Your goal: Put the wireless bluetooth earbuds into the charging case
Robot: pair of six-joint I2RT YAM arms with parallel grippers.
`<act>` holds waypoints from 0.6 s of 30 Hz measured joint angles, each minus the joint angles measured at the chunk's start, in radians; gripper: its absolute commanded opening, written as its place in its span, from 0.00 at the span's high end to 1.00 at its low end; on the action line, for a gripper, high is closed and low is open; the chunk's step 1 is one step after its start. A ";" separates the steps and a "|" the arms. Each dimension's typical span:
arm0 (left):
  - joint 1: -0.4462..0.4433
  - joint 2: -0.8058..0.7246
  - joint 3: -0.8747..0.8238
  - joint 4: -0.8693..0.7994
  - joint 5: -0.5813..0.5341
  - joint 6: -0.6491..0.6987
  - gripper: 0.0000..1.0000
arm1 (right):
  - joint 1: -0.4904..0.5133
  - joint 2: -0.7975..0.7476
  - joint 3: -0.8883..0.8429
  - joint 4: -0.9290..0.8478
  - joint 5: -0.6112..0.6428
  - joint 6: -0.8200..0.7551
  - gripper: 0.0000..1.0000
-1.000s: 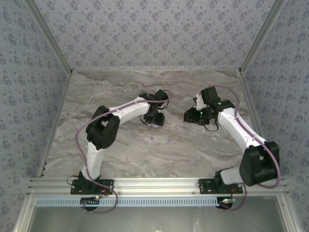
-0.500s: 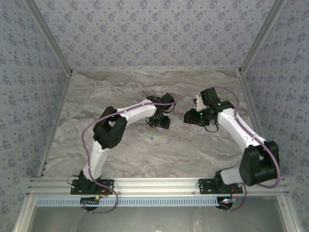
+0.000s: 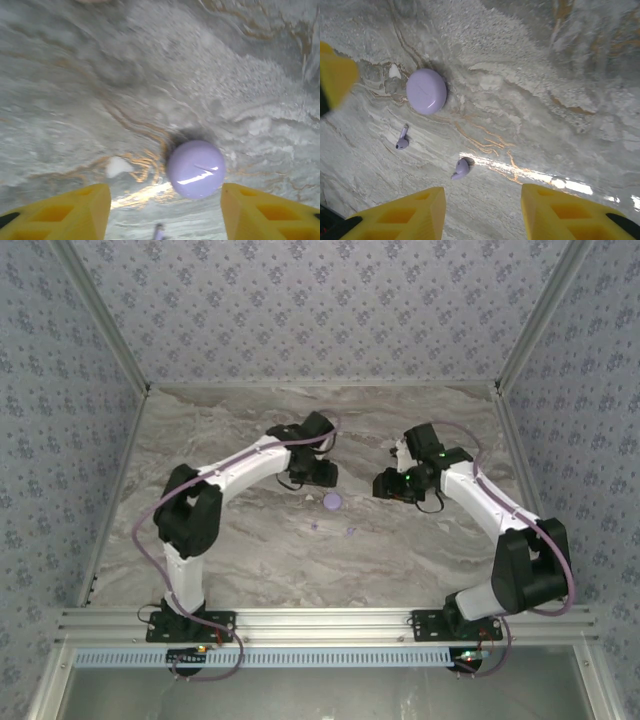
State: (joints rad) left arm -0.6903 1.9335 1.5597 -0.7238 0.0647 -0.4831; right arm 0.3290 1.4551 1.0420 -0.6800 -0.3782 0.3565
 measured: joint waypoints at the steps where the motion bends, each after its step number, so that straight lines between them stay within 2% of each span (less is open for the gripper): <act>1: 0.021 -0.014 -0.015 0.008 0.004 0.003 0.51 | 0.013 0.013 0.000 0.007 0.000 0.004 0.58; 6: 0.086 -0.022 -0.097 0.054 0.042 0.012 0.64 | 0.084 0.107 0.003 0.041 0.000 0.026 0.68; 13: 0.093 0.014 -0.149 0.092 0.108 0.020 0.75 | 0.153 0.259 0.055 0.099 0.001 0.057 0.78; 18: 0.093 0.046 -0.150 0.120 0.151 0.021 0.77 | 0.164 0.330 0.080 0.146 -0.003 0.085 0.81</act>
State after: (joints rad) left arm -0.5976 1.9793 1.4097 -0.6037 0.2153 -0.4622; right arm 0.4934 1.7847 1.1225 -0.5339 -0.3809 0.4419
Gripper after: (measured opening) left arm 0.235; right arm 0.192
